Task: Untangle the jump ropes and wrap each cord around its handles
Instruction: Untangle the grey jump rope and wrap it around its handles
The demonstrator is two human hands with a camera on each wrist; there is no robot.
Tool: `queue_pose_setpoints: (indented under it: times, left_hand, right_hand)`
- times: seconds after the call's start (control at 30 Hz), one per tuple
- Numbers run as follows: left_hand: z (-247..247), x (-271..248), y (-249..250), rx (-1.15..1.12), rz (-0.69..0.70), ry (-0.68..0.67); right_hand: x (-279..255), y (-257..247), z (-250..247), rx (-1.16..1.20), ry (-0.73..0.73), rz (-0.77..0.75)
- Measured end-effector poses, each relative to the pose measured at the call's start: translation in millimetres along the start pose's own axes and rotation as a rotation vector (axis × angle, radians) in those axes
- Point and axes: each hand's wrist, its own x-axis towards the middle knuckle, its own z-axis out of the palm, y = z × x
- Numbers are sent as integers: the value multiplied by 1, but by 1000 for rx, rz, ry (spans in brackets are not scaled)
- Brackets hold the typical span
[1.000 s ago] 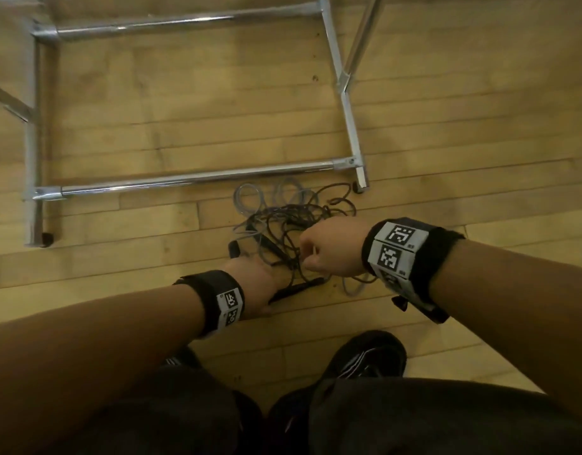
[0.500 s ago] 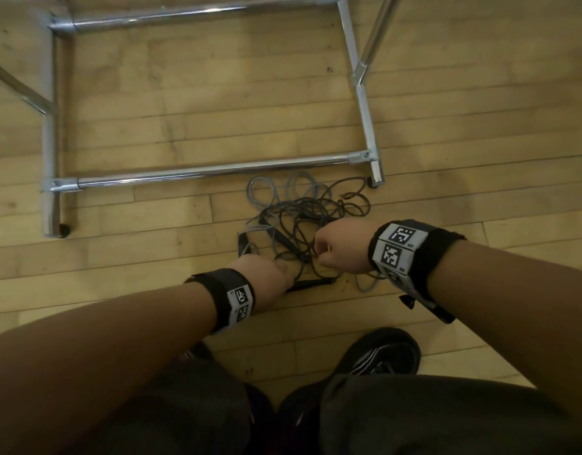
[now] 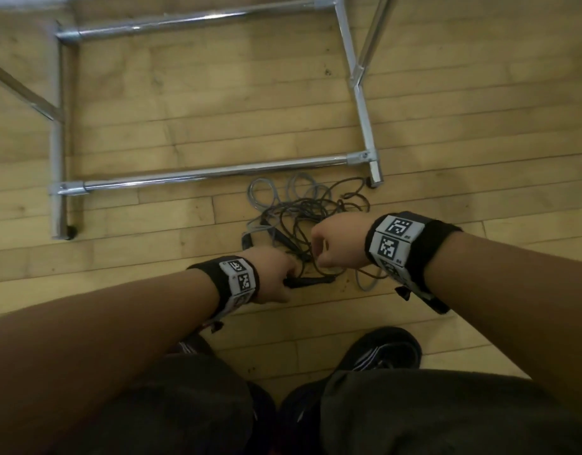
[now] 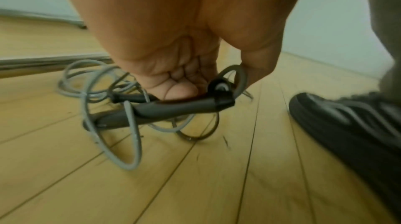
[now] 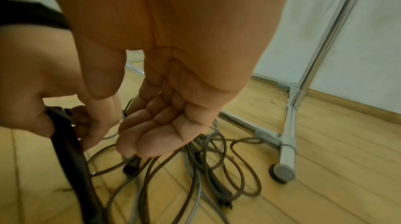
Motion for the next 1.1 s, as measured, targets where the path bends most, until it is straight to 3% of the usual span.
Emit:
queue_pose_setpoints:
  times: [0.27,0.33,0.37,0.5,0.67,0.77,0.9,1.03,1.1]
  left_hand:
    - [-56,-70,-30,-519,-103,197]
    - [-73,-124,-30,-588,-119,326]
    - [-75,-126,-30,-631,-111,323]
    - [-94,-159,-22,-583,-117,404]
    - [-132,-213,5,-242,-135,437]
    - [-151,-246,24,-238,-71,524]
    - [-175,-285,44,-488,38,690]
    - [-196,-325,49,-647,124,846]
    - [-199,-336,46,-843,210,893]
  right_hand:
    - [-23,-30,-56,2,-34,-71]
    - [-54,-54,-73,-65,63,-98]
    - [-55,-52,-72,-48,75,-98]
    - [-86,-63,-92,14,154,-82]
    - [-152,-82,-124,35,301,-89]
    - [-189,-100,-142,64,372,-127]
    - [-236,-117,-165,152,538,-193]
    - [-262,-113,-179,463,752,-357]
    - [-264,-109,-178,693,791,-471]
